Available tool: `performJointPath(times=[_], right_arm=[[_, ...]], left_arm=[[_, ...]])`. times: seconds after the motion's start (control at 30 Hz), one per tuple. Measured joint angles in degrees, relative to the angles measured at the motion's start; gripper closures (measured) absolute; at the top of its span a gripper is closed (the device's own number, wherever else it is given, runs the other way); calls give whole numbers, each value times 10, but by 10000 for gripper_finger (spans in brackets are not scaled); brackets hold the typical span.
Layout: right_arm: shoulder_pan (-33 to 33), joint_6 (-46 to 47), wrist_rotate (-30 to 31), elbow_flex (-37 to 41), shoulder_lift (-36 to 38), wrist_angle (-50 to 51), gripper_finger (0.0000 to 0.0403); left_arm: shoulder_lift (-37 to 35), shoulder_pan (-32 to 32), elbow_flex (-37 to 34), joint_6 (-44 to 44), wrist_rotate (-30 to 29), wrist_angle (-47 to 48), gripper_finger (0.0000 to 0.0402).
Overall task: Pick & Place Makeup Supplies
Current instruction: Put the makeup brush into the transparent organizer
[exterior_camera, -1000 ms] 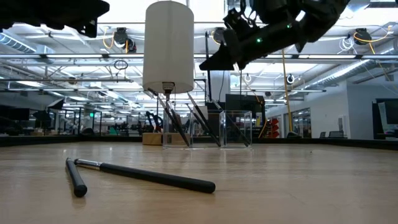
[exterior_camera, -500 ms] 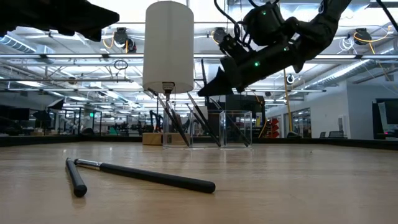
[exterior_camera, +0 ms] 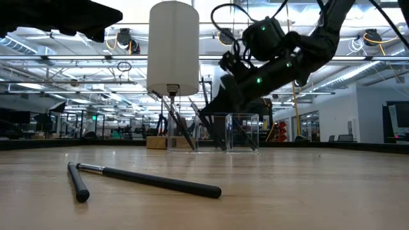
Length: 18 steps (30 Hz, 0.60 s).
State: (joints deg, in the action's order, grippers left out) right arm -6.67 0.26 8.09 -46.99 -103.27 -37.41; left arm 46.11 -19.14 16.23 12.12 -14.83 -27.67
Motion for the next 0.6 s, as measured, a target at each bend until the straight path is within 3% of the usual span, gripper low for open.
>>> performJointPath(times=[0.33,0.6], right_arm=[[0,4,8,-2,-5,5,393],[-3,46,10,-1,-5,7,318]], left_arm=[[0,0,0,-6,-2,2,397],[0,0,0,-28,-2,4,357]])
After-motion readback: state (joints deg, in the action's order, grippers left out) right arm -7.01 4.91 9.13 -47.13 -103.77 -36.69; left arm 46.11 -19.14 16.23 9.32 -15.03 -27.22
